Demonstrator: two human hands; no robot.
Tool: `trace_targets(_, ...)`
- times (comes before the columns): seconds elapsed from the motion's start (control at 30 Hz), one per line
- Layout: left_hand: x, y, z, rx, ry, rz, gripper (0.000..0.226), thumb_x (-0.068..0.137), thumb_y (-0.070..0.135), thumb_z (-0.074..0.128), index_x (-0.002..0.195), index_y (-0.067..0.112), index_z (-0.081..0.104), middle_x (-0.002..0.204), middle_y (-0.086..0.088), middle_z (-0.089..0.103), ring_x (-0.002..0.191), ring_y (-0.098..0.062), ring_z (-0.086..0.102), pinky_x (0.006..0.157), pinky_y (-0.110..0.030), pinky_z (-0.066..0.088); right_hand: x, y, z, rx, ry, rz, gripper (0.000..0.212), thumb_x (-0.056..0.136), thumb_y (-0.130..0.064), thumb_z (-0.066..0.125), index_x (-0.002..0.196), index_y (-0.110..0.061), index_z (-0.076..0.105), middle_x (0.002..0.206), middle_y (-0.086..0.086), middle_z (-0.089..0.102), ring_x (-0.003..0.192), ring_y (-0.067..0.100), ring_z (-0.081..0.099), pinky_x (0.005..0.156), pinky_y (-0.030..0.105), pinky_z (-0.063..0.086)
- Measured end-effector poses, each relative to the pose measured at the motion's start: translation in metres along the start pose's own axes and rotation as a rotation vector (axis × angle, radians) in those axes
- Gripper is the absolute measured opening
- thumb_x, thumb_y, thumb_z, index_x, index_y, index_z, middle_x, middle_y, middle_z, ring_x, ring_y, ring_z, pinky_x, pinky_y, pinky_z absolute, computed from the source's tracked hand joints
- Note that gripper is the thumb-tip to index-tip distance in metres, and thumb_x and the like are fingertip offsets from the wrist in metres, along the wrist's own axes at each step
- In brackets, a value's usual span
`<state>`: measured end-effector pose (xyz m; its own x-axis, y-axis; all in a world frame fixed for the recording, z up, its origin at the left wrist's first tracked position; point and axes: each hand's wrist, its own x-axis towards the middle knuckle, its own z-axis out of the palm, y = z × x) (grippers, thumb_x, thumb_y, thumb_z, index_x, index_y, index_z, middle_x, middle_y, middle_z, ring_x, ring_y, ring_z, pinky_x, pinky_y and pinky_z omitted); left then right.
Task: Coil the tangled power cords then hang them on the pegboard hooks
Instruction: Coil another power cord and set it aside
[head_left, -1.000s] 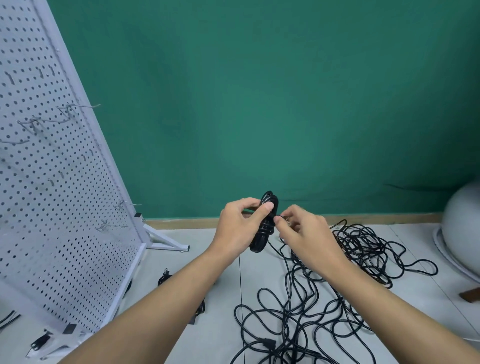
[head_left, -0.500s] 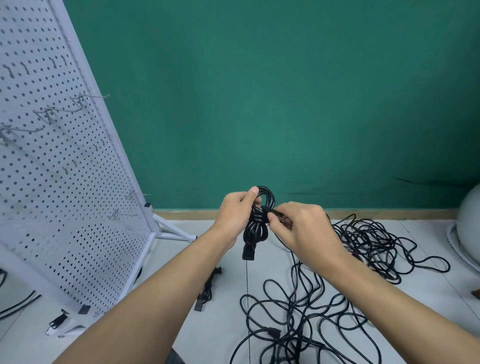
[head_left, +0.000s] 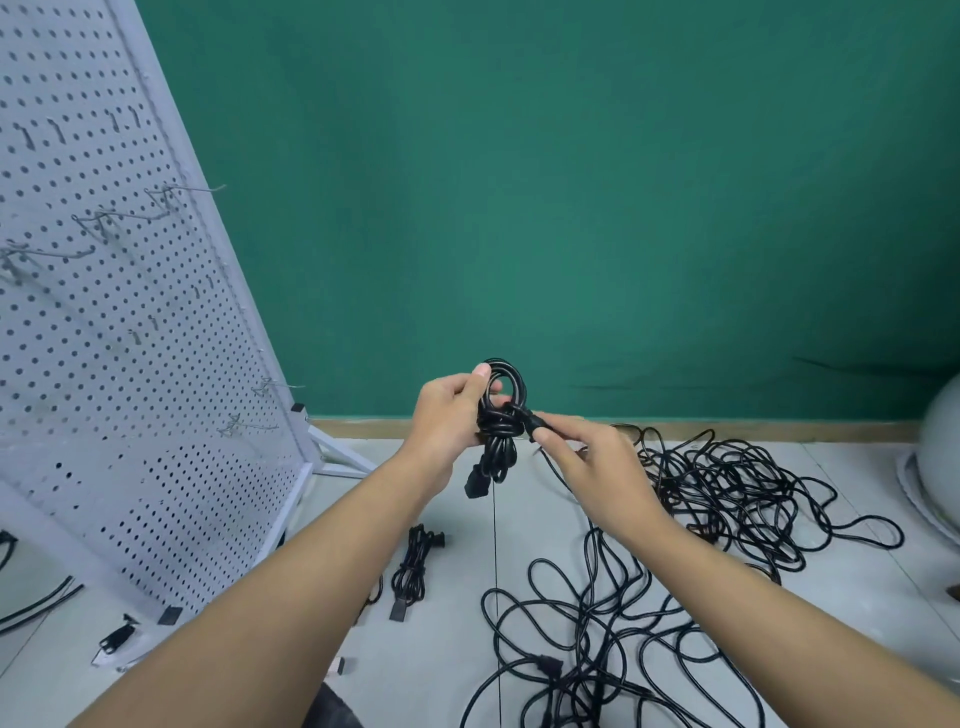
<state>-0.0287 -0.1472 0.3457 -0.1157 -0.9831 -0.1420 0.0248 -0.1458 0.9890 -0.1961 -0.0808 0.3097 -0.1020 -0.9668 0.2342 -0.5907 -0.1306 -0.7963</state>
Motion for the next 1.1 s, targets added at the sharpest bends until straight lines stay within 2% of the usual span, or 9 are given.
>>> trace_targets(0.2, 0.006, -0.013, -0.024, -0.053, 0.073, -0.077, 0.033, 0.106, 0.038, 0.054, 0.105, 0.01, 0.072, 0.09, -0.002, 0.079, 0.074, -0.014, 0.077, 0.058, -0.023, 0.057, 0.014, 0.0, 0.047, 0.106, -0.037, 0.109, 0.037, 0.109, -0.017, 0.046, 0.145, -0.015, 0.058, 0.108, -0.004, 0.071, 0.085, 0.007, 0.075, 0.084, 0.038, 0.062)
trace_targets(0.33, 0.014, -0.021, -0.043, -0.057, 0.139, -0.105, 0.033, 0.107, 0.04, 0.053, 0.109, 0.014, 0.073, 0.096, 0.0, 0.08, 0.075, -0.008, 0.076, 0.06, -0.022, 0.055, 0.016, -0.012, 0.077, -0.009, -0.099, 0.087, 0.052, 0.11, -0.024, 0.039, 0.16, -0.013, 0.032, 0.104, 0.006, 0.07, 0.103, 0.021, 0.069, 0.091, 0.036, 0.05)
trace_targets(0.43, 0.02, -0.026, -0.053, -0.056, 0.166, -0.1, 0.033, 0.107, 0.041, 0.053, 0.111, 0.016, 0.073, 0.1, 0.002, 0.08, 0.076, -0.005, 0.075, 0.063, -0.023, 0.053, 0.017, -0.016, 0.091, 0.007, -0.217, 0.106, 0.081, 0.103, -0.043, 0.054, 0.165, -0.014, 0.01, 0.157, 0.004, 0.046, 0.138, 0.022, 0.048, 0.111, 0.028, 0.036)
trace_targets(0.5, 0.024, -0.028, -0.058, -0.043, 0.174, -0.1, 0.032, 0.106, 0.042, 0.053, 0.11, 0.017, 0.073, 0.1, 0.003, 0.08, 0.077, -0.003, 0.075, 0.064, -0.024, 0.052, 0.021, -0.014, 0.099, 0.02, -0.26, 0.098, 0.107, 0.09, -0.058, 0.07, 0.165, -0.015, 0.007, 0.161, -0.004, 0.038, 0.141, 0.017, 0.046, 0.114, 0.028, 0.036)
trace_targets(0.57, 0.028, -0.031, -0.065, -0.053, 0.175, -0.108, 0.033, 0.107, 0.042, 0.052, 0.11, 0.017, 0.073, 0.1, 0.004, 0.08, 0.084, -0.006, 0.075, 0.069, -0.027, 0.054, 0.028, -0.008, 0.109, 0.054, -0.276, 0.092, 0.118, 0.078, -0.061, 0.08, 0.164, -0.018, 0.011, 0.153, -0.008, 0.046, 0.126, 0.011, 0.058, 0.108, 0.032, 0.046)
trace_targets(0.67, 0.04, -0.038, -0.076, -0.104, 0.169, -0.143, 0.032, 0.108, 0.038, 0.05, 0.108, 0.014, 0.071, 0.099, 0.001, 0.079, 0.096, -0.015, 0.074, 0.083, -0.038, 0.058, 0.037, -0.006, 0.122, 0.166, -0.233, 0.074, 0.094, 0.078, -0.042, 0.088, 0.153, -0.023, 0.034, 0.131, -0.015, 0.057, 0.091, 0.005, 0.071, 0.091, 0.031, 0.058)
trace_targets(0.77, 0.056, -0.053, -0.092, -0.131, 0.176, -0.209, 0.033, 0.108, 0.037, 0.049, 0.105, 0.013, 0.071, 0.103, -0.002, 0.078, 0.105, -0.021, 0.071, 0.091, -0.043, 0.057, 0.045, -0.001, 0.134, 0.248, -0.237, 0.083, 0.066, 0.081, -0.025, 0.087, 0.135, -0.025, 0.05, 0.111, -0.021, 0.065, 0.074, 0.011, 0.075, 0.082, 0.031, 0.059)
trace_targets(0.97, 0.085, -0.12, -0.123, -0.054, 0.118, -0.341, 0.034, 0.109, 0.038, 0.046, 0.119, 0.017, 0.071, 0.122, -0.002, 0.073, 0.115, -0.019, 0.067, 0.079, -0.035, 0.058, 0.054, 0.04, 0.187, 0.237, -0.301, 0.18, 0.052, 0.081, -0.022, 0.087, 0.122, -0.017, 0.055, 0.103, -0.011, 0.066, 0.064, 0.009, 0.072, 0.06, 0.017, 0.05)
trace_targets(1.1, 0.1, -0.174, -0.133, 0.012, 0.06, -0.428, 0.032, 0.108, 0.037, 0.051, 0.122, 0.015, 0.069, 0.116, -0.002, 0.074, 0.106, -0.017, 0.069, 0.069, -0.029, 0.056, 0.051, 0.078, 0.228, 0.229, -0.305, 0.297, 0.051, 0.079, -0.026, 0.089, 0.117, -0.015, 0.057, 0.101, -0.006, 0.064, 0.067, 0.02, 0.073, 0.057, 0.015, 0.047)
